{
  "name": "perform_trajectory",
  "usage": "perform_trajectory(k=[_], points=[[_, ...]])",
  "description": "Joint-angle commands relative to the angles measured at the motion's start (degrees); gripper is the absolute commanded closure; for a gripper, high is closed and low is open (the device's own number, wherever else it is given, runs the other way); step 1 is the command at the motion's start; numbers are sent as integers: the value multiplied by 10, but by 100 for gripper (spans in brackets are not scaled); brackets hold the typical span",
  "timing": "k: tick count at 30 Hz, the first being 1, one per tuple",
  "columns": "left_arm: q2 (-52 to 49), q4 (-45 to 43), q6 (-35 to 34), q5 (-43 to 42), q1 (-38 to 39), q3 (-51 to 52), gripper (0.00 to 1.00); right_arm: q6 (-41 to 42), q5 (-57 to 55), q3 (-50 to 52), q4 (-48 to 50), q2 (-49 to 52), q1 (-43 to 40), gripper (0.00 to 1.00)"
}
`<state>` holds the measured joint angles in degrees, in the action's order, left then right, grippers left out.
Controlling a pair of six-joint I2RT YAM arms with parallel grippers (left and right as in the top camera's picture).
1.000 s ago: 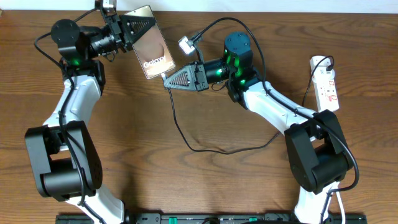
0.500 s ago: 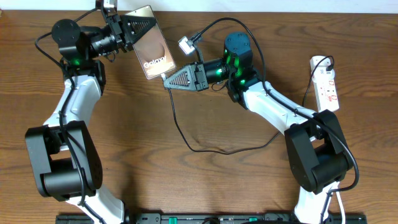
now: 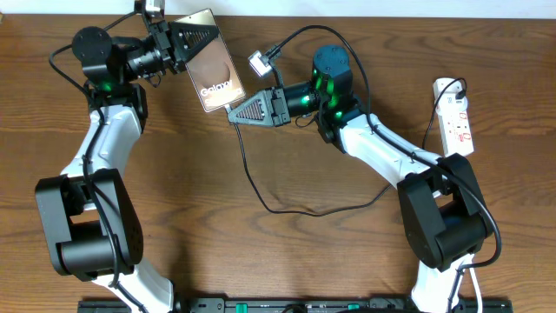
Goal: Plug charger to phone and switch on socket
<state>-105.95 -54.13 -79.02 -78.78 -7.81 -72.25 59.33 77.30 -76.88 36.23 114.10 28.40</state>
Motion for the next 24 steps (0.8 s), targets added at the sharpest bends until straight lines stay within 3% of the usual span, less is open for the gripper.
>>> perform_trajectory(k=[1, 24], points=[[16, -7, -1, -33, 6, -9, 93, 16, -50, -7, 0, 2, -2, 99], [16, -7, 10, -53, 6, -9, 93, 54, -104, -7, 0, 2, -2, 99]])
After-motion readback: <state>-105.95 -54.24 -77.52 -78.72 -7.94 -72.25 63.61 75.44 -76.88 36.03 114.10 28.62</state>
